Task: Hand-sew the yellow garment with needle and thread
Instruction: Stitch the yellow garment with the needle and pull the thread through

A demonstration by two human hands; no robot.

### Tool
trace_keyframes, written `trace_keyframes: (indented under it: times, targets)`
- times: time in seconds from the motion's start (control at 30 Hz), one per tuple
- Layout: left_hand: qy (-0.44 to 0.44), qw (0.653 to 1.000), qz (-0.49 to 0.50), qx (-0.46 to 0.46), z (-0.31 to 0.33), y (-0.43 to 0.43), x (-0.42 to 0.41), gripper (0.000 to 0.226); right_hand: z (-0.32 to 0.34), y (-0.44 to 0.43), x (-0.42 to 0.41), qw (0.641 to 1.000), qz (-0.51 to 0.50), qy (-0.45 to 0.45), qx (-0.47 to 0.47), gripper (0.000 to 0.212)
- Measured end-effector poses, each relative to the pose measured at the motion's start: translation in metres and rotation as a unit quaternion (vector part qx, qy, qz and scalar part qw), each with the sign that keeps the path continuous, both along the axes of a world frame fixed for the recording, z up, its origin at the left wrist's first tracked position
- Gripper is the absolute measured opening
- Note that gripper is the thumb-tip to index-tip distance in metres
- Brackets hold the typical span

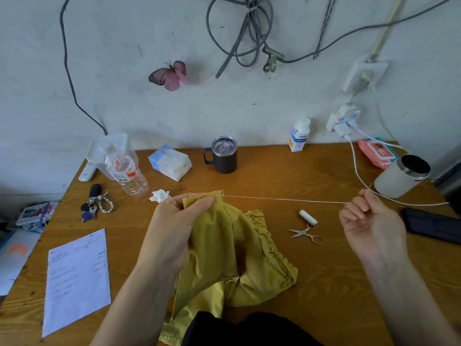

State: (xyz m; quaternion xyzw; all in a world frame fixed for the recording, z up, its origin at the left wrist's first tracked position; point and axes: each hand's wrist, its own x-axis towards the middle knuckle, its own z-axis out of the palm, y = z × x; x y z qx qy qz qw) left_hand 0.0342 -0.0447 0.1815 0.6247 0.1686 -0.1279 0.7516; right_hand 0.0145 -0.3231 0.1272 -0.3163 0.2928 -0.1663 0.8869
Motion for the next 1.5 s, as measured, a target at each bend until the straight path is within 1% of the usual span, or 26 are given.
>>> trace_keyframes:
  times: [0.07,0.13,0.27,0.4,0.53,0.73,0.8,0.83,0.9,0.93,0.97,1.0,1.07,1.1,1.17,1.2,1.23,1.27,1.33,1.5]
  targets:
    - [-0.001,1.0,-0.003,0.004,-0.002,0.001,0.001,0.008,-0.001,-0.002,0.0,1.0,-0.011,0.008,0.001,0.022]
    - [-0.003,1.0,0.002,0.014,-0.003,0.002,0.001,0.015,-0.003,-0.004,0.0,1.0,-0.018,0.01,0.005,0.021]
    - [-0.013,1.0,0.011,0.01,-0.003,0.004,0.001,0.005,-0.007,-0.009,0.0,0.999,-0.034,0.018,0.009,0.02]
    - [-0.009,1.0,0.014,0.007,-0.003,0.006,0.002,0.01,-0.009,-0.015,0.001,0.997,-0.058,0.028,0.03,0.018]
    - [-0.006,1.0,0.015,0.011,-0.004,0.005,0.001,0.005,-0.011,-0.018,0.001,0.996,-0.073,0.036,0.039,0.018]
    - [0.003,1.0,0.007,0.026,-0.003,0.005,0.002,0.006,-0.012,-0.017,0.001,0.994,-0.087,0.054,0.043,0.016]
    - [0.002,0.999,0.002,0.034,-0.002,0.004,0.001,0.008,-0.011,-0.013,0.0,0.995,-0.073,0.057,0.02,0.016]
    - [0.002,0.999,-0.001,0.032,-0.002,0.003,0.0,0.009,-0.009,-0.009,-0.001,0.997,-0.055,0.054,-0.006,0.017]
    - [0.0,1.0,-0.012,0.023,-0.001,0.0,-0.002,0.012,-0.004,0.003,-0.004,0.996,0.009,0.024,-0.09,0.017]
    - [-0.001,1.0,-0.022,0.022,-0.001,-0.002,-0.003,0.013,0.0,0.012,-0.006,0.987,0.05,-0.003,-0.15,0.017]
    - [-0.004,0.999,-0.033,0.023,0.0,-0.004,-0.005,0.014,0.005,0.023,-0.008,0.971,0.095,-0.033,-0.218,0.017]
    - [-0.006,0.999,-0.044,0.024,0.0,-0.006,-0.006,0.015,0.011,0.034,-0.011,0.945,0.137,-0.06,-0.29,0.017]
    - [-0.014,0.997,-0.07,0.022,0.003,-0.01,-0.009,0.015,0.021,0.055,-0.015,0.873,0.202,-0.106,-0.43,0.019]
    - [-0.018,0.996,-0.082,0.023,0.004,-0.012,-0.01,0.015,0.026,0.064,-0.017,0.833,0.222,-0.13,-0.489,0.016]
    - [-0.028,0.993,-0.104,0.041,0.006,-0.015,-0.013,0.013,0.033,0.079,-0.02,0.758,0.239,-0.17,-0.583,0.012]
    - [-0.032,0.992,-0.111,0.052,0.007,-0.016,-0.014,0.011,0.036,0.084,-0.021,0.725,0.237,-0.183,-0.621,0.015]
    - [-0.036,0.991,-0.115,0.06,0.008,-0.016,-0.015,0.011,0.039,0.088,-0.021,0.701,0.236,-0.193,-0.645,0.018]
    - [-0.038,0.99,-0.117,0.064,0.009,-0.017,-0.016,0.012,0.041,0.09,-0.021,0.688,0.237,-0.195,-0.658,0.018]
    - [-0.04,0.99,-0.12,0.069,0.011,-0.017,-0.017,0.016,0.043,0.093,-0.022,0.677,0.236,-0.193,-0.669,0.015]
    - [-0.042,0.989,-0.126,0.063,0.012,-0.017,-0.019,0.019,0.045,0.095,-0.022,0.664,0.235,-0.187,-0.685,0.016]
